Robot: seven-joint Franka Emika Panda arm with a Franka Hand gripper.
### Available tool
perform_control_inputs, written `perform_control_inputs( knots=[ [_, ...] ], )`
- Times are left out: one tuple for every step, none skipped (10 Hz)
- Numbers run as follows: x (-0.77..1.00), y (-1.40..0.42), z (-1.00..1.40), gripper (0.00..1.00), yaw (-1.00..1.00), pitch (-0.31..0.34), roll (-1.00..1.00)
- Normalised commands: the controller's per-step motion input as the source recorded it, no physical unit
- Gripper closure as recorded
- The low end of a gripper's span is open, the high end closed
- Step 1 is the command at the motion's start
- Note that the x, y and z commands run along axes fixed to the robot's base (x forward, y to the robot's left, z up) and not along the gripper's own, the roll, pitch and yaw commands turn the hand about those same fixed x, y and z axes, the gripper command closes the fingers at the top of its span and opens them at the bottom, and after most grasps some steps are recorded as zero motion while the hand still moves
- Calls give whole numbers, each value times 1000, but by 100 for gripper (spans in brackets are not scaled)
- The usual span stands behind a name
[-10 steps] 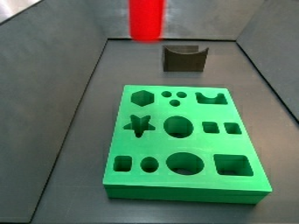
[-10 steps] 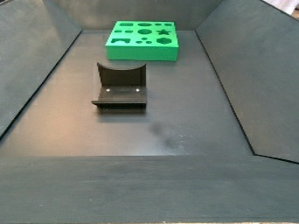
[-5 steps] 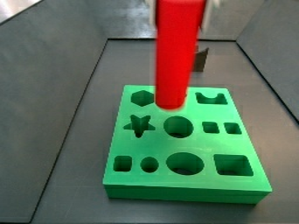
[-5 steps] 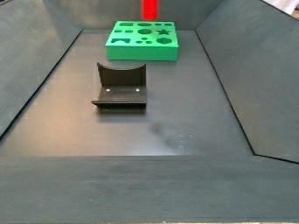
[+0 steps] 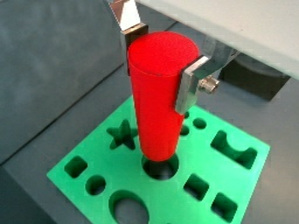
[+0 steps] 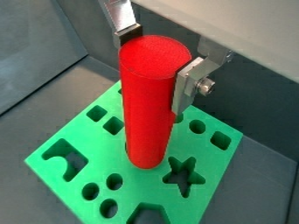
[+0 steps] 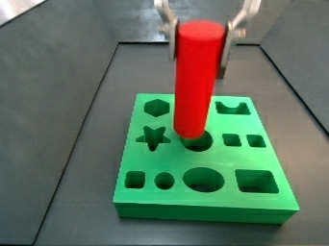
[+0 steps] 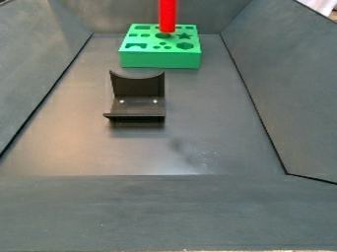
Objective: Pick up the round object. Move up. Place the round object on the fixture. Regrasp the round object. Move to above the board. Insert the round object.
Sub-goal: Insert the round object.
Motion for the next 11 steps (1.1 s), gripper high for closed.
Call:
perform_control_inputs(
  knots=[
    [220,-137,-291,100,-177,0,-107],
    [234,-146,-214,100,-194,0,-121],
    [200,-114,-194,100,-180,0,-96],
    [271,-71,-251,100,-146,0,-37],
    [331,0,-386,100,-86,0,0],
    [220,0,-434,100,-54,0,36],
    [0,-3,-577,100,0,-61,3],
    [0,-63,-506,100,0,-43,37],
    [29,-154,-403,100,-3,0,34],
    [26,0,-200,100,-17,0,-77],
    [0,0,0,100,0,-21,0]
  ],
)
